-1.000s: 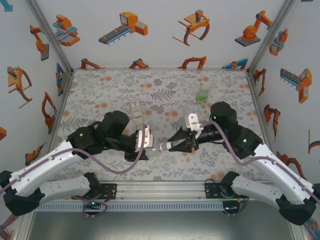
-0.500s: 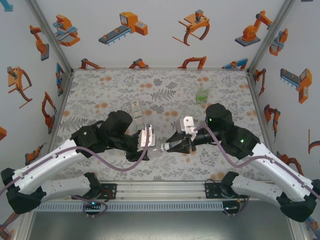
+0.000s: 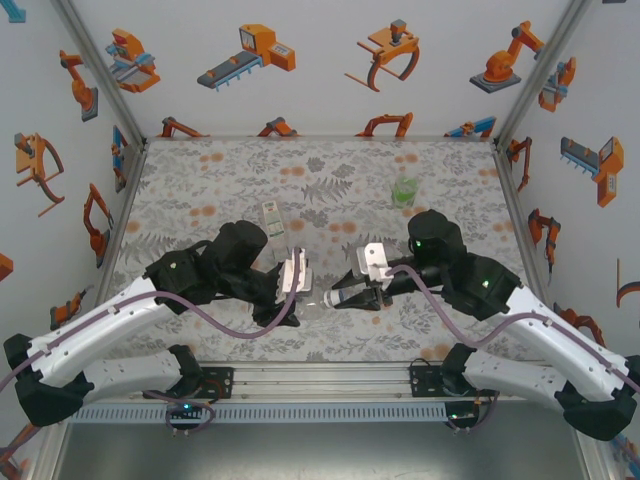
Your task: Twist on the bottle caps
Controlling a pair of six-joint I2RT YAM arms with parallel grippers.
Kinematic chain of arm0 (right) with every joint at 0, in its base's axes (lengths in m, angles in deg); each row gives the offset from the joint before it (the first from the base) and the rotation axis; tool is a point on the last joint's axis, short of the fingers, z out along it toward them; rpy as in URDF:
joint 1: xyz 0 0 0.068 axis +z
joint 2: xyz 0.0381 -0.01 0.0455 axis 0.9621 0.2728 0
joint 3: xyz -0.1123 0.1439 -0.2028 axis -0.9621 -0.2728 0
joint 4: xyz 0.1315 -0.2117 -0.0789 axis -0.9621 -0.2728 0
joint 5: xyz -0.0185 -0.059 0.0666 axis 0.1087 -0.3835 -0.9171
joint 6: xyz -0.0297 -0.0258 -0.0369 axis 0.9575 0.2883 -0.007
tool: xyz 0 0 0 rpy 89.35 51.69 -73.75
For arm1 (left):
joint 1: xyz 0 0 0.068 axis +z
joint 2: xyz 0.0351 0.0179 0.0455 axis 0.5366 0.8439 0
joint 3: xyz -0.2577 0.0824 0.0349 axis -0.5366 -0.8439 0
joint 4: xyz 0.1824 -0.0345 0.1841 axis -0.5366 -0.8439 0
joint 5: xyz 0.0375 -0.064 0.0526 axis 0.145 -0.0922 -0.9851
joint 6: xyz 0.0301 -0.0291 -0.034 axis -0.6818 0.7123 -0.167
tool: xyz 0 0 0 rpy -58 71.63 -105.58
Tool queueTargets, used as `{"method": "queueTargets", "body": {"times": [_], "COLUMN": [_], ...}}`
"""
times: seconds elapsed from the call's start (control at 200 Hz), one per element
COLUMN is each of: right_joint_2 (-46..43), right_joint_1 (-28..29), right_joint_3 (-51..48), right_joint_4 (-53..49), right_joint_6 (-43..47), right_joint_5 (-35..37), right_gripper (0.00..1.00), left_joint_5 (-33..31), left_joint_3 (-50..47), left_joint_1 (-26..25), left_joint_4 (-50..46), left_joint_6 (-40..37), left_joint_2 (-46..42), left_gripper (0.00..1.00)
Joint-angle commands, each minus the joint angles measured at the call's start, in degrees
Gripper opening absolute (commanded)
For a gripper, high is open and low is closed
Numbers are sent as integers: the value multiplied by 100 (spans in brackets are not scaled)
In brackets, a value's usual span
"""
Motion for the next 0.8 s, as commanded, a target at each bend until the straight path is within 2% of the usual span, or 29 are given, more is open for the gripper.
{"method": "queueTargets", "body": {"times": [0.0, 0.185, 0.481, 0.796], "right_joint_2": [3, 66, 178, 105], "right_joint_1": [77, 183, 493, 836], "right_joint_3": [106, 261, 643, 816], "right_joint_4": [-176, -465, -1159, -1323], "right_joint_6": [377, 697, 1227, 1446], "right_joint_5": [-241, -276, 302, 920], "right_gripper": [0, 0, 0, 0], "left_joint_5": [585, 846, 1137, 1424], "left_joint_3": [232, 380, 535, 579], "left_joint_1": [23, 23, 36, 115], "left_joint_4": [307, 78, -106, -174], "left_joint_6": [93, 130, 232, 439], "left_joint_2": [43, 262, 514, 716], "left_gripper": [0, 0, 0, 0]}}
